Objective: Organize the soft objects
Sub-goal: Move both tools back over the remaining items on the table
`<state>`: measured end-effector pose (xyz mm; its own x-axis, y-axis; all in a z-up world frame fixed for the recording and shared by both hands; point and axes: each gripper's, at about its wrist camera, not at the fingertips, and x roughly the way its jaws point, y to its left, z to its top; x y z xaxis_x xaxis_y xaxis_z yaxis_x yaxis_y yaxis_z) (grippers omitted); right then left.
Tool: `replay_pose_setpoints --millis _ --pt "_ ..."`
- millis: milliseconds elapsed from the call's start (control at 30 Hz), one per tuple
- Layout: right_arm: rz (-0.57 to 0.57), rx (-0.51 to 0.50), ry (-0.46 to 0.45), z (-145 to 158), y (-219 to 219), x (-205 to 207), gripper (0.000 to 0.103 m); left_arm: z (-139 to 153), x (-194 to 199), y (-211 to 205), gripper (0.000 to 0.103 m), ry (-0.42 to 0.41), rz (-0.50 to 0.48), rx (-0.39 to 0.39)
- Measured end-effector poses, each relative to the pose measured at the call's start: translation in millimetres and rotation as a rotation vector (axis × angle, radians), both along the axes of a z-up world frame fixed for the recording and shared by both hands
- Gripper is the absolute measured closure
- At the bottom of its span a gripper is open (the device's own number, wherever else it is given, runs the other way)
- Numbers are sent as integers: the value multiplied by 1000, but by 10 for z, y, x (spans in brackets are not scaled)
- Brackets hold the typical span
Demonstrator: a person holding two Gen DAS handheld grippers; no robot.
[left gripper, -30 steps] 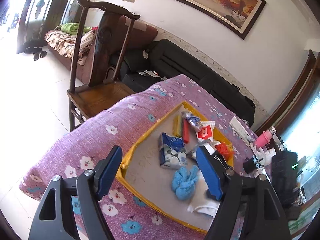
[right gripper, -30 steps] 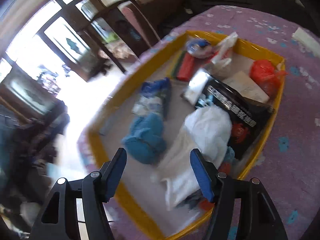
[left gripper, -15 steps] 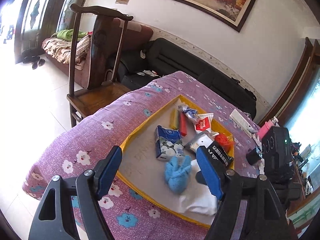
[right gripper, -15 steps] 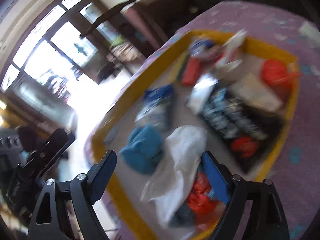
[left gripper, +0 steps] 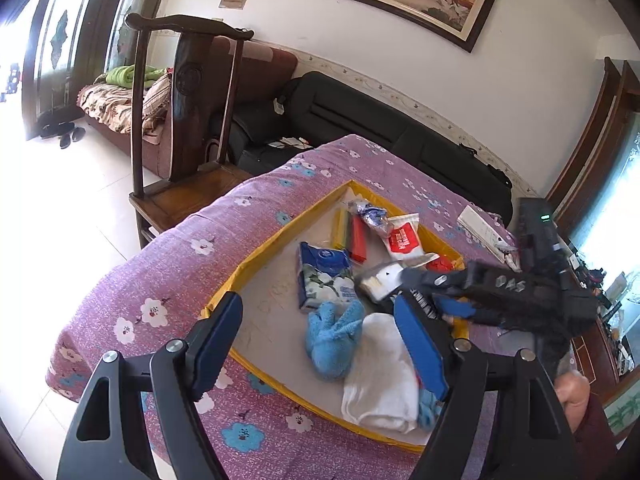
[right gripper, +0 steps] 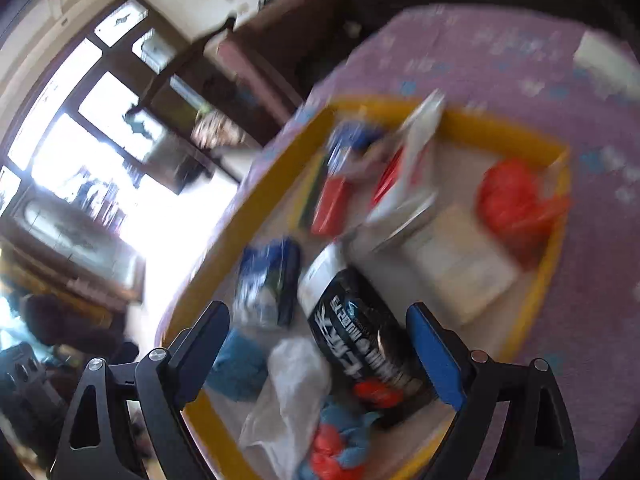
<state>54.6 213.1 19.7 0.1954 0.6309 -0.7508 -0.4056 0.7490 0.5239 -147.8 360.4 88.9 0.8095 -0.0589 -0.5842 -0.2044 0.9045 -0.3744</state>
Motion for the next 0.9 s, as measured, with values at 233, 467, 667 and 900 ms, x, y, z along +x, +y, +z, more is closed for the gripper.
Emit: replay_pose_setpoints --millis 233,467,667,900 --pt "-49 -16 -178 281 -79 -201 9 34 -2 -6 25 13 17 18" --pt "-167 -155 -401 591 -821 -469 9 182 19 -293 19 0 -43 79" --pt "-335 -257 -440 808 -2165 -706 9 331 98 -751 0 -32 -93 106" --pt "-559 -296 -370 703 -3495 -852 10 123 436 -1512 0 122 -271 45"
